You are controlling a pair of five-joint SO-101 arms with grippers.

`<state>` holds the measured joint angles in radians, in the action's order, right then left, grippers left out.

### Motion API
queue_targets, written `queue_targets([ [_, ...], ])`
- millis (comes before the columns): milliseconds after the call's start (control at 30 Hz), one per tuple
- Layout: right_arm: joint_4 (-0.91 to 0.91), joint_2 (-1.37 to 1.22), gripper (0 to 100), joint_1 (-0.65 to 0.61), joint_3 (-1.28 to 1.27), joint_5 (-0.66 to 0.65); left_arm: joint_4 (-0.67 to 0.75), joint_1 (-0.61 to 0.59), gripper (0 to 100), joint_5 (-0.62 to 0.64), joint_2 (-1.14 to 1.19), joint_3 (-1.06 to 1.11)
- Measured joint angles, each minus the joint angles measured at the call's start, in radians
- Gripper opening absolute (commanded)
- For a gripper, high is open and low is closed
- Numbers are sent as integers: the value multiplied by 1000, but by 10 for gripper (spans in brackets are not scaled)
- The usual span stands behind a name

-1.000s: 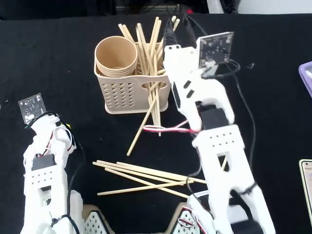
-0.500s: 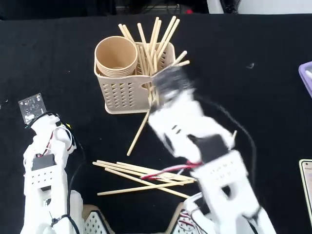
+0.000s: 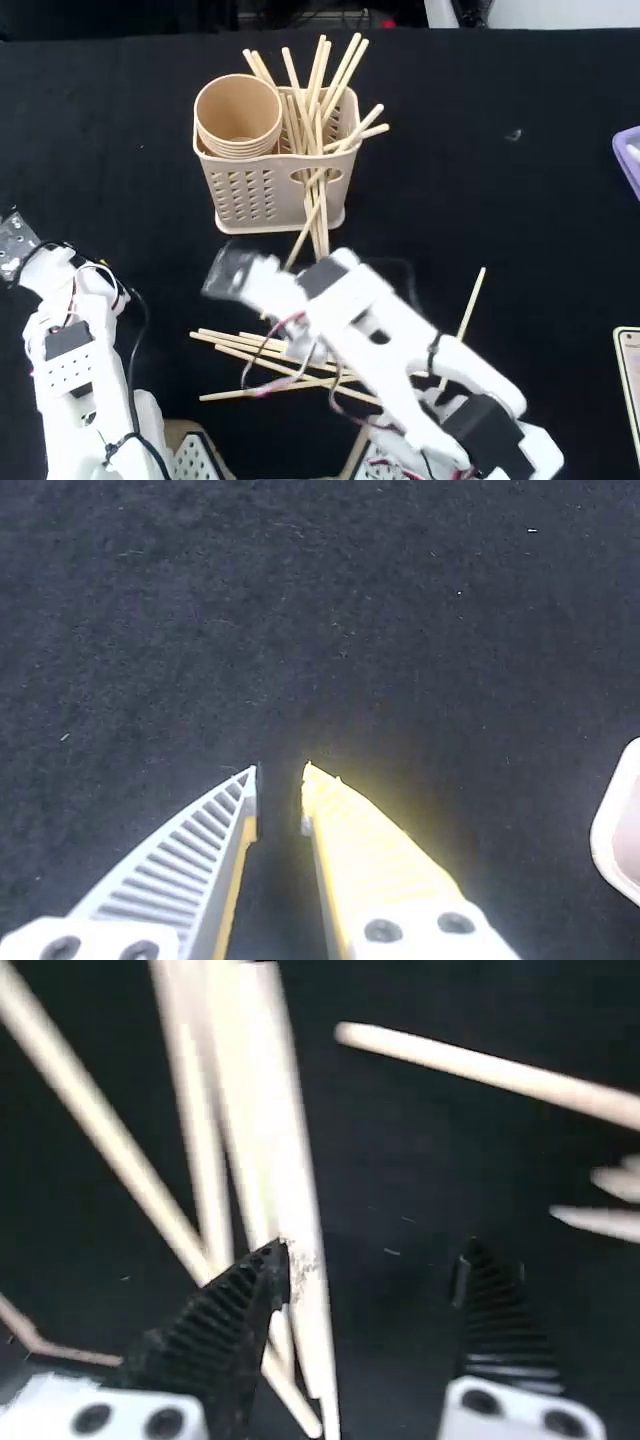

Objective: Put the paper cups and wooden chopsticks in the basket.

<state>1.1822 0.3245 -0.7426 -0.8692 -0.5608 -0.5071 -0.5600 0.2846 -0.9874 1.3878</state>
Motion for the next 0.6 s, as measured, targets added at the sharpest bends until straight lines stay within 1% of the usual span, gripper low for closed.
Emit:
queue_targets([
  [100,0,35,265,-78,-49,0,0,-9,84,0,0,0],
  [167,0,68,267,-112,-83,0,0,-43,84,3,0,0],
  [233,-2,89,267,-135,-114,0,0,-80,86,37,0,-2],
  [367,-51,95,268,-140,-193,-2,0,-138,86,103,0,-3],
  [600,-187,118,265,-141,-304,-2,0,-147,87,110,0,-3],
])
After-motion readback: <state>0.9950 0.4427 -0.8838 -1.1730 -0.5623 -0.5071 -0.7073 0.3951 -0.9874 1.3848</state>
